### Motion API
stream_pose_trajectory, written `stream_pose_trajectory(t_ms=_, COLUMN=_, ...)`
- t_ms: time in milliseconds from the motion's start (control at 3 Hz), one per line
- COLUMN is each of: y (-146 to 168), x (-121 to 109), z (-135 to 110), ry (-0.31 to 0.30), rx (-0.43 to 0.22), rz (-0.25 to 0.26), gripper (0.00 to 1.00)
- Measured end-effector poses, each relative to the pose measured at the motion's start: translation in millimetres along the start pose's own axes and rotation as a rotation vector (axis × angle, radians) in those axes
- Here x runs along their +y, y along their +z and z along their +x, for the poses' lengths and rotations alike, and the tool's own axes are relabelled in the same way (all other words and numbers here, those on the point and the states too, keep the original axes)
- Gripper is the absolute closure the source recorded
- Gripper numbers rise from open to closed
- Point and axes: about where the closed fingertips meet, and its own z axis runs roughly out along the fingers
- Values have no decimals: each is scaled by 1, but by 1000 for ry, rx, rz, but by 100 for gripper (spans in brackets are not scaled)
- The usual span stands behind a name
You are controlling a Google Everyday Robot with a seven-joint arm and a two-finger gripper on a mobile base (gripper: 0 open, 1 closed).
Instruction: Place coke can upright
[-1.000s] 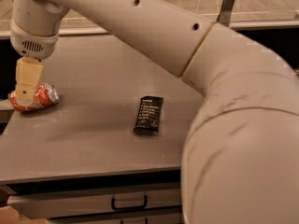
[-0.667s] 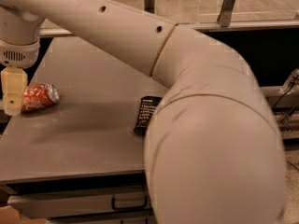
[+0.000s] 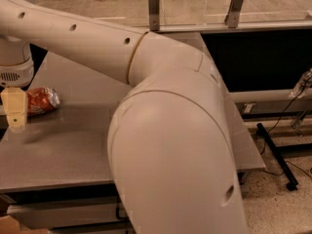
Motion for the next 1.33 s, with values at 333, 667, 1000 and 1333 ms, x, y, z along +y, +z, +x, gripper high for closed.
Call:
stream_pose_trajectory(t_ms=333, y=11, x=-4, z=16, ry=14, rx=72, rz=0, gripper=17)
stream_pose_trajectory(t_ms=667, y=14, x=-8, z=27, ry=38, rx=109, rz=4, gripper=41)
stream_pose_trajectory(t_ms=1000, y=1, x=-19, z=33, ry=74, rx=107, rz=35, gripper=64)
stream_pose_trajectory(t_ms=1333, y=-36, x=-38, z=39, ry=117, rx=66, rz=112, gripper=87)
